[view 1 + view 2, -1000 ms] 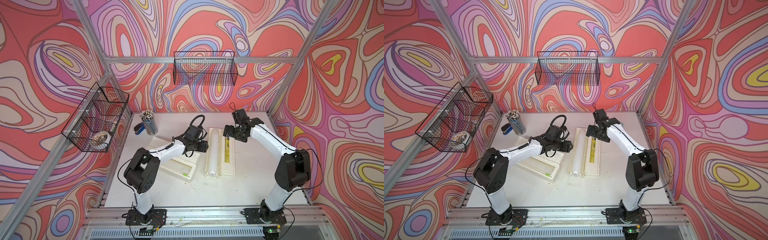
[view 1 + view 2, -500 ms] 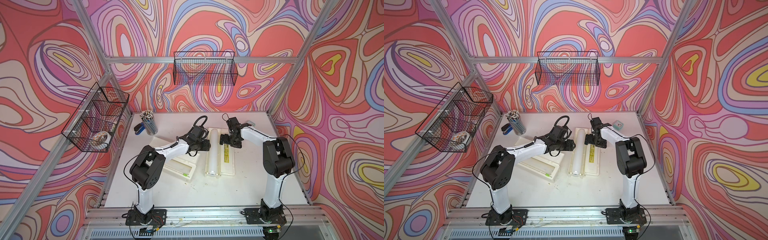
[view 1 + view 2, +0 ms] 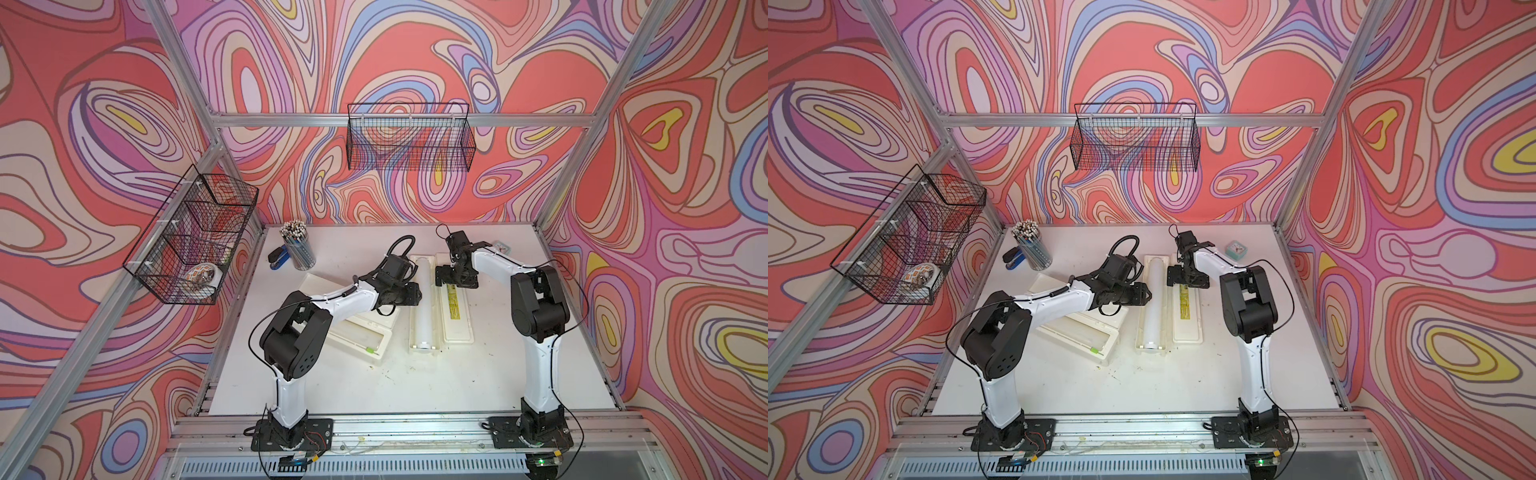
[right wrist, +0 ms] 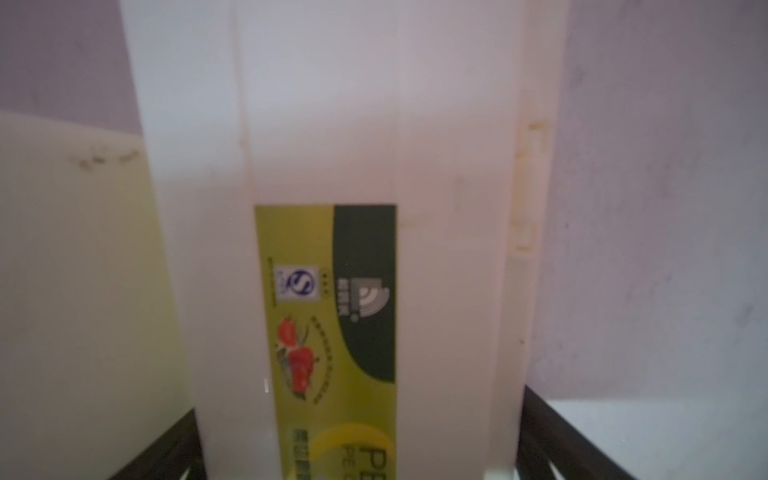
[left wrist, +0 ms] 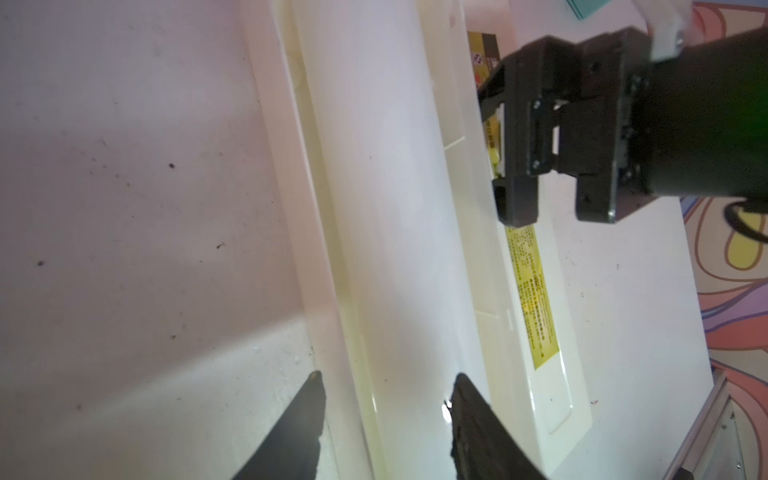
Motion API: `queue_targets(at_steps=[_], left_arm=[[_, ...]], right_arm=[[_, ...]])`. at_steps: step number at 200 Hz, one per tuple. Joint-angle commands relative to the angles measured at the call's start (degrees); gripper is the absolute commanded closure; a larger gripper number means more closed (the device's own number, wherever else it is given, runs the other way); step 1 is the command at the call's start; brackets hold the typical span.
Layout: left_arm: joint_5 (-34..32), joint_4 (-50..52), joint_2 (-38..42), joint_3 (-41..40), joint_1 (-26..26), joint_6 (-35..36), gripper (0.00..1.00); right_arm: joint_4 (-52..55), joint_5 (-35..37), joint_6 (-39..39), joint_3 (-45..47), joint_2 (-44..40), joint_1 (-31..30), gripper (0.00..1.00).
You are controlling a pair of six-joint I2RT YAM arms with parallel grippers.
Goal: Put plastic wrap rolls into dispensers
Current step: Pick up the lid from the center of the board.
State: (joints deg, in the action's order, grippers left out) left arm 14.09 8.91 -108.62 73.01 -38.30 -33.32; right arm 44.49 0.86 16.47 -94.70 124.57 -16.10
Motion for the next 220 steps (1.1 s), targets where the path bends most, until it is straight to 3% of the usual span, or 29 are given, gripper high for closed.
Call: queue_targets(at_steps=[1,52,111,163,220], left_arm=[[3.6,0.8,-0.9,-0.6,-1.5,-1.9,0.53],[6.1,-1.4,-1.4,-1.4,-2.6,-6.2,0.54],[5.2,-1.6,-1.1,-0.3,-3.4,-4.8,0.50],[2.4,2.8,2.3,4.6,-1.5,3.2,0.42],[-0.2,5.8,7.3,7.3,1.2,9.4,0.39]], right_arm=[[3.5,3.9,-6.5,-2.0,4.6,0.0,0.02],[3.4,4.1,-8.5,-3.6,5.8,0.3,0.02],[5.0,5.5,-9.1,-5.2,9.2,0.3,0.03],[1.1,6.1,-8.8,0.3,-0.4,2.6,0.19],[3.5,4.0,-3.5,2.8,-15.5,3.2,0.27]])
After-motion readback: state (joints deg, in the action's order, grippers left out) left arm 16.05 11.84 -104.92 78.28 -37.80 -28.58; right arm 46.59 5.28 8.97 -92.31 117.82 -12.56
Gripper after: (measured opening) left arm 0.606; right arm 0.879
